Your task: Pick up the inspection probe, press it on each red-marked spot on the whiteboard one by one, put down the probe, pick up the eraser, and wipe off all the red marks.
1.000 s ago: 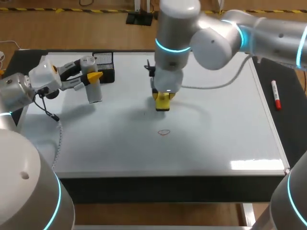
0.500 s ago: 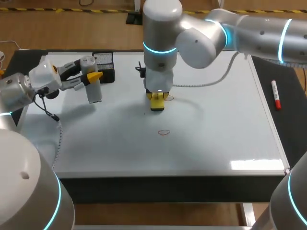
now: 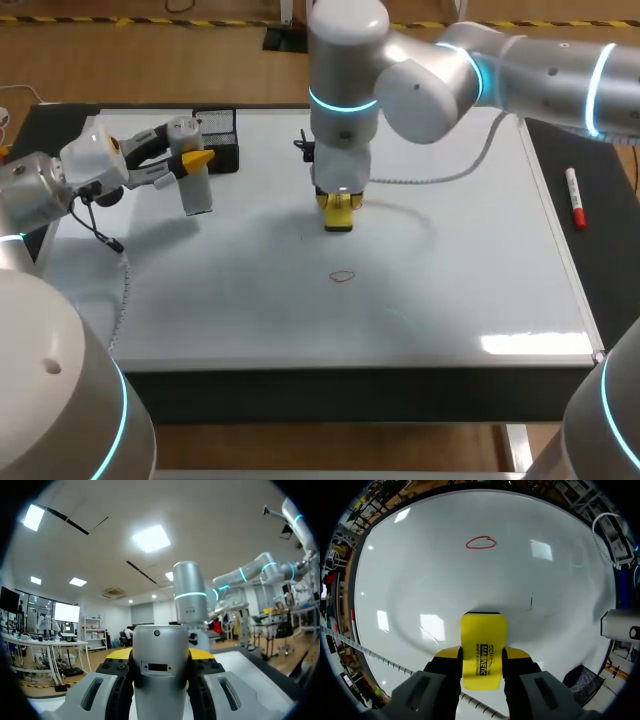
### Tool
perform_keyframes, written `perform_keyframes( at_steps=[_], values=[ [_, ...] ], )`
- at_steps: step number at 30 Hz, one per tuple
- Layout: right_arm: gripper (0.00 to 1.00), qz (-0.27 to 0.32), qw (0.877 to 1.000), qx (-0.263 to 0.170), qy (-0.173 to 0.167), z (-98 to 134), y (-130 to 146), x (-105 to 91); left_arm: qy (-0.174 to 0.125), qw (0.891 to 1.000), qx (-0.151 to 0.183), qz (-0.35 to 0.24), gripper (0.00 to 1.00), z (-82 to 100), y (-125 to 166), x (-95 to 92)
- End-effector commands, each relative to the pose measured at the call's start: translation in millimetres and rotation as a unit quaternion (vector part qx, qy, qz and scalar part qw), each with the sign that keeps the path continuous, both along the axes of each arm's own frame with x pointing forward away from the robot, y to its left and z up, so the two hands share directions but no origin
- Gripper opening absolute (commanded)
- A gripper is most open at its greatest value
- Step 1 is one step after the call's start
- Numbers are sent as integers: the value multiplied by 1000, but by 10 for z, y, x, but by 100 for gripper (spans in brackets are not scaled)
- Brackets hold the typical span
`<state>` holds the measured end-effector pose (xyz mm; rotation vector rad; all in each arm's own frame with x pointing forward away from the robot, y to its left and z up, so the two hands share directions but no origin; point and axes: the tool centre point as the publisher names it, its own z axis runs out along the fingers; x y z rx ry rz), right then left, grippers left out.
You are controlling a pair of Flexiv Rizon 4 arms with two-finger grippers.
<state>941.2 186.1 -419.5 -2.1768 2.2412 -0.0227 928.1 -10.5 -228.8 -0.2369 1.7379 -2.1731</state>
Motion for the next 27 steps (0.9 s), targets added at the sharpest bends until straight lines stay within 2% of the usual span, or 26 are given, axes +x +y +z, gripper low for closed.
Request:
perform_keyframes(
  at_steps=[1, 27],
  values=[
    [0, -4, 1000, 2, -1, 9, -105, 25, 0, 1000, 0, 0, 0, 7, 2, -1],
    [0, -48, 999, -17, 1, -60, -658, 103, 0, 1000, 0, 0, 0, 7, 2, -1]
  ],
)
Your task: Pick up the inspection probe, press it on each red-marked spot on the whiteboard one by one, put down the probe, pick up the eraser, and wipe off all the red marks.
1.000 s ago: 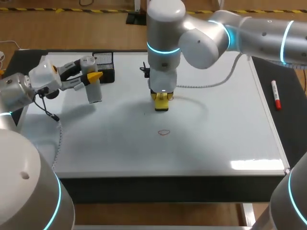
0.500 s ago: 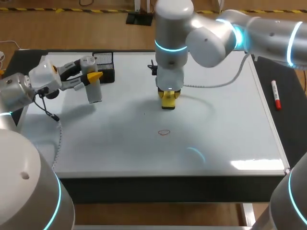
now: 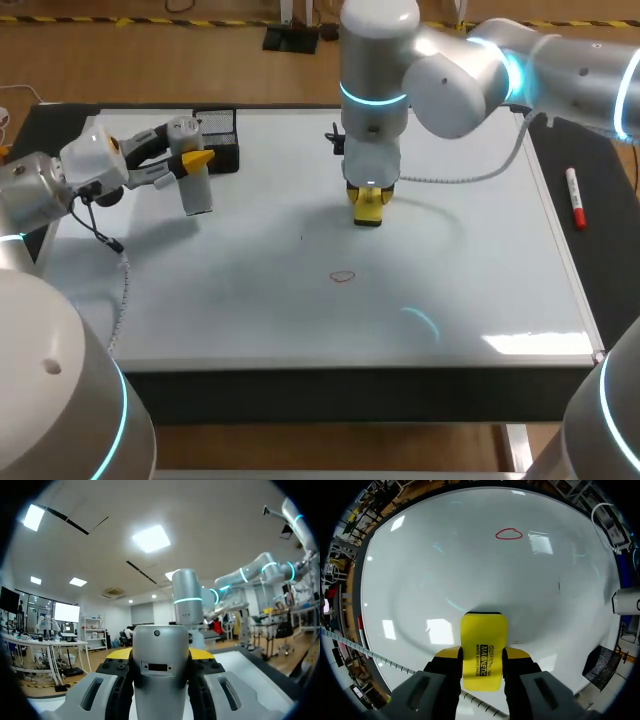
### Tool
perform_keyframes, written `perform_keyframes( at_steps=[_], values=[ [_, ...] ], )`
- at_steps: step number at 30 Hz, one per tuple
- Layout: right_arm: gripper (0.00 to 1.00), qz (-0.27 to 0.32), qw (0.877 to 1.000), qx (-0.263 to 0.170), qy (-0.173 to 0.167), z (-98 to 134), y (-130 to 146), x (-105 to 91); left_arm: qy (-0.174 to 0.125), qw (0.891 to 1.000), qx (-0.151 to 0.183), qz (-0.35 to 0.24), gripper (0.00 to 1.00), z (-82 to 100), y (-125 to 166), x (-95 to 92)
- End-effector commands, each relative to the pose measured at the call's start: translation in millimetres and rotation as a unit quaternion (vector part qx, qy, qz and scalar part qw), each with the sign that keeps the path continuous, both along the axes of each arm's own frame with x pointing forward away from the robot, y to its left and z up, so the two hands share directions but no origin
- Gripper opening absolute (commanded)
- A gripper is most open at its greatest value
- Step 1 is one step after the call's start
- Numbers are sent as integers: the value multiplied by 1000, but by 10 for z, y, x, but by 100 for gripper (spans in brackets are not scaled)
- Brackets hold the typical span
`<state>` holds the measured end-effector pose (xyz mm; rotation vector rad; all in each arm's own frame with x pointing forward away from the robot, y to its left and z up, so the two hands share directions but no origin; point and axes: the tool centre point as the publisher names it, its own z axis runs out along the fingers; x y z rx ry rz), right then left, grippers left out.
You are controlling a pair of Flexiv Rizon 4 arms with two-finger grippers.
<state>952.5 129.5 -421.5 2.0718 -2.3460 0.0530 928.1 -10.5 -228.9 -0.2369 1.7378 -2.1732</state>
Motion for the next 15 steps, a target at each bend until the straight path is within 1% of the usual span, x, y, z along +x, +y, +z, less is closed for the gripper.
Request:
perform_keyframes(
  at_steps=[1, 6, 12, 15],
  values=[
    [0, -2, 1000, -2, -3, -35, -107, -7, -1, 1000, 0, 0, 0, 7, 2, -1],
    [0, -9, 1000, -1, -7, 32, -175, 8, -1, 1000, 0, 0, 0, 7, 2, -1],
    [0, -12, 1000, 9, -12, 223, -294, 43, -1, 1000, 0, 0, 0, 7, 2, -1],
    [0, -18, 1000, 9, -17, 283, -410, 93, -1, 1000, 0, 0, 0, 7, 2, -1]
  ],
)
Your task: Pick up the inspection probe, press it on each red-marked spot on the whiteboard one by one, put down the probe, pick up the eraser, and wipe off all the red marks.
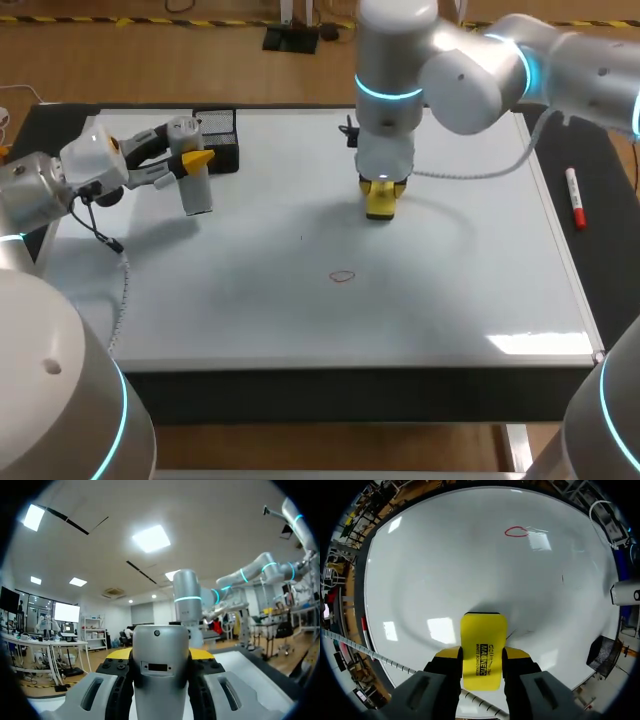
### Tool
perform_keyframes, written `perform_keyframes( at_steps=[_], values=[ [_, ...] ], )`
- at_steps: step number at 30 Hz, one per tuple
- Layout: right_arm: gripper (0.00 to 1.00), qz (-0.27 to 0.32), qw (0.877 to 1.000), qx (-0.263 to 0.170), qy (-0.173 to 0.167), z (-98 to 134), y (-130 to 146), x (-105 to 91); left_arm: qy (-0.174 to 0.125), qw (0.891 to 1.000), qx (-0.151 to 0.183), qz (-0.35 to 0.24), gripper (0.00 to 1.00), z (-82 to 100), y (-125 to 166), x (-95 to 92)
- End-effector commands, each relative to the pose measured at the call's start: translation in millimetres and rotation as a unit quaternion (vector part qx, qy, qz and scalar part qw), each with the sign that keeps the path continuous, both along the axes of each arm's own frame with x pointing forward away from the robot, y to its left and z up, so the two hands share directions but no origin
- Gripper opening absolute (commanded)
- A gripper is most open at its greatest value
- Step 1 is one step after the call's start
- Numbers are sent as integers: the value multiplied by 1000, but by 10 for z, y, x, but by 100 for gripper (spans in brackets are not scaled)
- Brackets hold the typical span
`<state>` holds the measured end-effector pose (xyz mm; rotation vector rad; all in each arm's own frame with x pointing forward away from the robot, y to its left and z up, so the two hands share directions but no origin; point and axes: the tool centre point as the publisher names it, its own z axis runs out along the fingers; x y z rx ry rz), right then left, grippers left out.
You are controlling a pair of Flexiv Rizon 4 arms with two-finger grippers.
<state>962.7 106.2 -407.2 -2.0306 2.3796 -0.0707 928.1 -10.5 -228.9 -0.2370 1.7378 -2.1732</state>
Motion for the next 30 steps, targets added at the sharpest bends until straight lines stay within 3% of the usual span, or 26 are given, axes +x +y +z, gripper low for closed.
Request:
perform_keyframes(
  at_steps=[1, 18, 30],
  values=[
    [0, -6, 1000, 4, -7, 156, -216, 0, -1, 1000, 0, 0, 0, 7, 2, -1],
    [0, -65, 998, -11, -19, 300, -1133, 88, -1, 1000, 0, 0, 0, 7, 2, -1],
    [0, -72, 997, -22, -4, 177, -1300, 113, -1, 1000, 0, 0, 0, 7, 2, -1]
  ],
)
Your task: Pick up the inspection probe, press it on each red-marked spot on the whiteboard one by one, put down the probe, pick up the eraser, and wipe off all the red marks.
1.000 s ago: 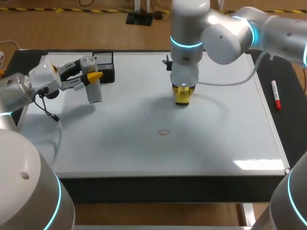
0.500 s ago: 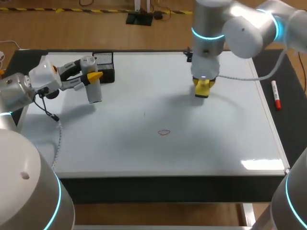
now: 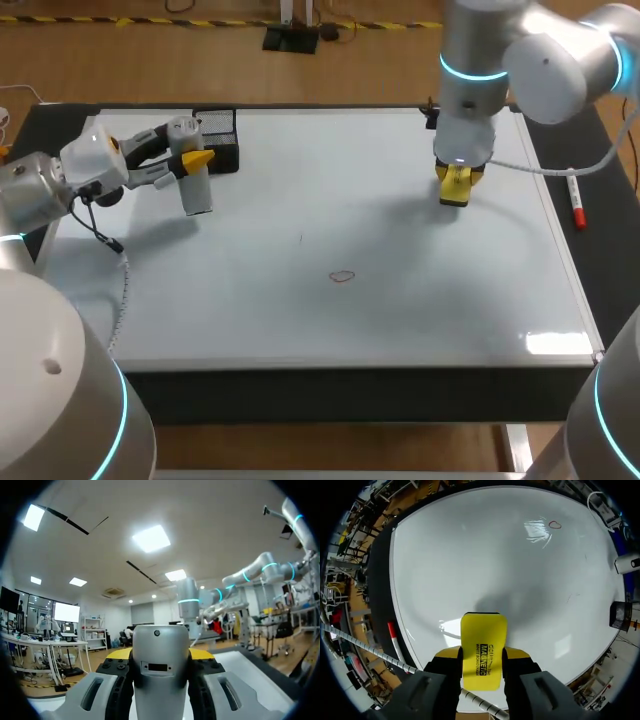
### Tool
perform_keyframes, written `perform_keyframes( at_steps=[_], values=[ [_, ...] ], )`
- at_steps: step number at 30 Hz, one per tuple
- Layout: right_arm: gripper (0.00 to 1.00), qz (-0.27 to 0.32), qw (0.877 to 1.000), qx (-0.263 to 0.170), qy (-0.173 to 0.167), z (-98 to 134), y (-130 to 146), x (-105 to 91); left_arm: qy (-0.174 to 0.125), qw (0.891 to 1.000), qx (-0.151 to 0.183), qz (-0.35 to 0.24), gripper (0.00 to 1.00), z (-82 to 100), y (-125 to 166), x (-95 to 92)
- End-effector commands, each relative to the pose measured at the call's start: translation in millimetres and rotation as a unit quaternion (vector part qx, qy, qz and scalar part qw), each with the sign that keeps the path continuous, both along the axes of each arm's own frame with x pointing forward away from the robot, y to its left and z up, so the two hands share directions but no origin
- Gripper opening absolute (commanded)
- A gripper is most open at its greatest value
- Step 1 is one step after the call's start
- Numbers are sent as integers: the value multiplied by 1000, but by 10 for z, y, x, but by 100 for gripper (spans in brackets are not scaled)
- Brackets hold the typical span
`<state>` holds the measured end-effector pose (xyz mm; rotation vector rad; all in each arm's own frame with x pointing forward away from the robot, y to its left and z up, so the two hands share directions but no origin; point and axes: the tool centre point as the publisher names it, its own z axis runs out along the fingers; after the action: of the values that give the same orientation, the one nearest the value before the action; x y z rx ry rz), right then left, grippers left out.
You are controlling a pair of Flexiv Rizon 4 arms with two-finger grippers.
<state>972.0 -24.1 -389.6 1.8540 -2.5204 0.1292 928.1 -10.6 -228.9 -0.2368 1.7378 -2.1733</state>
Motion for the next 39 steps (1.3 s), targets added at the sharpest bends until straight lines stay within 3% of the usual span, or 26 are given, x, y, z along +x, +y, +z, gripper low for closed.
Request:
perform_keyframes(
  at_steps=[1, 25, 39],
  values=[
    [0, 0, 1000, -2, 1, 1, 4, 20, -1, 1000, 0, 0, 0, 7, 2, -1],
    [0, 0, 1000, -2, 1, 1, 4, 20, 0, 1000, 5, -4, 0, 6, -68, -16],
    [0, 0, 1000, -2, 1, 1, 4, 20, -15, 997, 9, -73, 0, -64, -651, -481]
  ],
)
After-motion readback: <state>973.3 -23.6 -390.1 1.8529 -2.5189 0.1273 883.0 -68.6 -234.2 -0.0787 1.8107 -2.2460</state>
